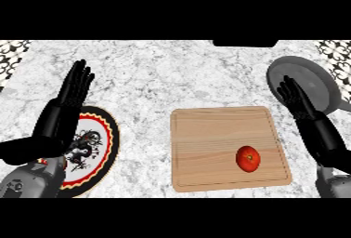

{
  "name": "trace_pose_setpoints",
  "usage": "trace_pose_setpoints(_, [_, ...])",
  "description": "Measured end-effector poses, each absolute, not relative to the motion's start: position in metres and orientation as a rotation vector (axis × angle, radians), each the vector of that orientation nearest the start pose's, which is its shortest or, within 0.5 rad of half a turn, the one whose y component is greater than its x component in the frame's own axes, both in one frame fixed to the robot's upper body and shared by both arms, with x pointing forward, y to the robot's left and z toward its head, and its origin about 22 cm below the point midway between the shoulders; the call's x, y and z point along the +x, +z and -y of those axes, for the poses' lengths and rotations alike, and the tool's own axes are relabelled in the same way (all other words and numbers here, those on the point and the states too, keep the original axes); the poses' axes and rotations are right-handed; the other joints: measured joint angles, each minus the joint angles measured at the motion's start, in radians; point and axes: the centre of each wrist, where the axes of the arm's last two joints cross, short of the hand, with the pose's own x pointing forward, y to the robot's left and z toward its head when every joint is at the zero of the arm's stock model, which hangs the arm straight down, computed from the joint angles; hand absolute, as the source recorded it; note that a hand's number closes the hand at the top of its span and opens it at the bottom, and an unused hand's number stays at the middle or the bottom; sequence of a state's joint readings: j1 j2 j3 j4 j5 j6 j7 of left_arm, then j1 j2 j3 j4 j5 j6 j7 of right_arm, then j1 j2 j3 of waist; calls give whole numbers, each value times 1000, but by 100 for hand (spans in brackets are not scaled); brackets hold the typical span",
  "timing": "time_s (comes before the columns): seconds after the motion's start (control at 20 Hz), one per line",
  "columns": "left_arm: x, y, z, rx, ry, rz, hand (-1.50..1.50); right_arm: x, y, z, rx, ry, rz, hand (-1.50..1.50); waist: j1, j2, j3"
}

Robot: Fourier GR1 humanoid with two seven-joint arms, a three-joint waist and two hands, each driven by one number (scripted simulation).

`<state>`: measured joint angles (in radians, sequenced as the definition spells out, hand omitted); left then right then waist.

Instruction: Pick the tomato from the cutting board and place it in the pan

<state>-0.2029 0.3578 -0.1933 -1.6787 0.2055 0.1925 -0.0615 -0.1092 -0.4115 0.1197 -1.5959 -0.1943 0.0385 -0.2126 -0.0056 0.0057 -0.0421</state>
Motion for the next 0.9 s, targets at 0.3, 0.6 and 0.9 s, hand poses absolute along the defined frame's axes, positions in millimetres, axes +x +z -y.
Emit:
trace_pose_setpoints(0.3, [279, 75, -246, 73, -166, 1817, 0, 269, 46, 249, 455, 759, 1699, 150, 84, 21, 35])
trace_pose_setpoints(0.6, [285, 61, -254, 142, -99, 1692, 0, 289, 48, 287, 594, 970, 1767, -150, 57, 19, 47])
trace_pose_setpoints(0.9, [293, 55, -258, 165, -71, 1655, 0, 315, 91, 349, 365, 1081, 1913, -150, 45, 16, 48])
